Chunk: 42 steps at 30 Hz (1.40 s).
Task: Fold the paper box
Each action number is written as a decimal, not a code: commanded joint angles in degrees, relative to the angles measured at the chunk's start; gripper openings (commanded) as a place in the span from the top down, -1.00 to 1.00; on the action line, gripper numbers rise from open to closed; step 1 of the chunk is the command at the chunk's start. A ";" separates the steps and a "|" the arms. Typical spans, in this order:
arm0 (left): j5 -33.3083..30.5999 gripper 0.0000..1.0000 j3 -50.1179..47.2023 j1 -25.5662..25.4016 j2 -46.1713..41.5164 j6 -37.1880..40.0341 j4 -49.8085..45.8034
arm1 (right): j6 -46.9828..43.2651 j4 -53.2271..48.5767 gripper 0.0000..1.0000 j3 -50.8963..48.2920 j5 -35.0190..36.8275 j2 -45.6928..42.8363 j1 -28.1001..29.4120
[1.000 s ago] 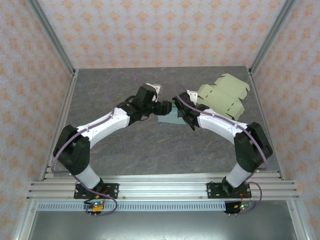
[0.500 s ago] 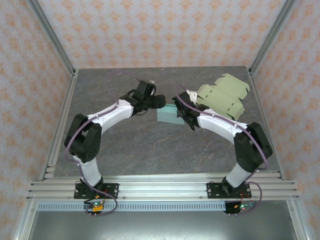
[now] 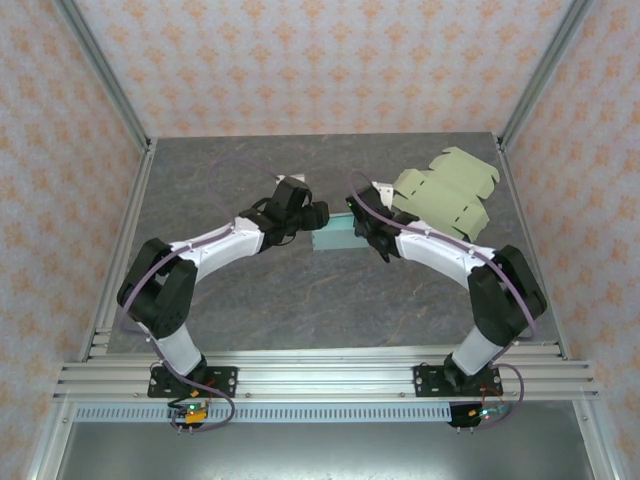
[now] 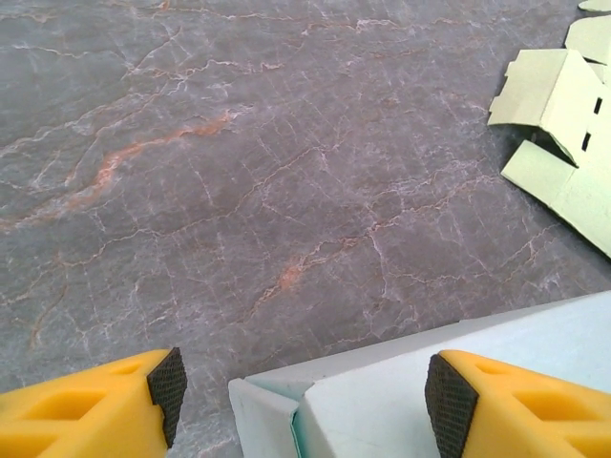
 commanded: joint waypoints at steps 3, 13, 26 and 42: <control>-6.98 -0.40 -2.97 -1.95 0.85 -0.38 -3.71 | -4.82 4.83 0.14 -6.57 -4.85 -7.93 0.05; -9.56 -0.40 -3.02 -2.49 1.70 -2.24 -4.66 | 17.37 0.75 -0.42 -6.33 -15.31 -18.15 -8.68; -10.65 -0.42 -5.53 -2.52 0.84 -3.43 -3.03 | 40.97 3.35 -0.18 -6.45 -31.59 -3.22 -12.83; -17.26 -0.44 -13.06 -5.66 0.73 4.08 7.71 | 7.37 -14.86 -0.21 7.83 -32.55 -3.16 -17.84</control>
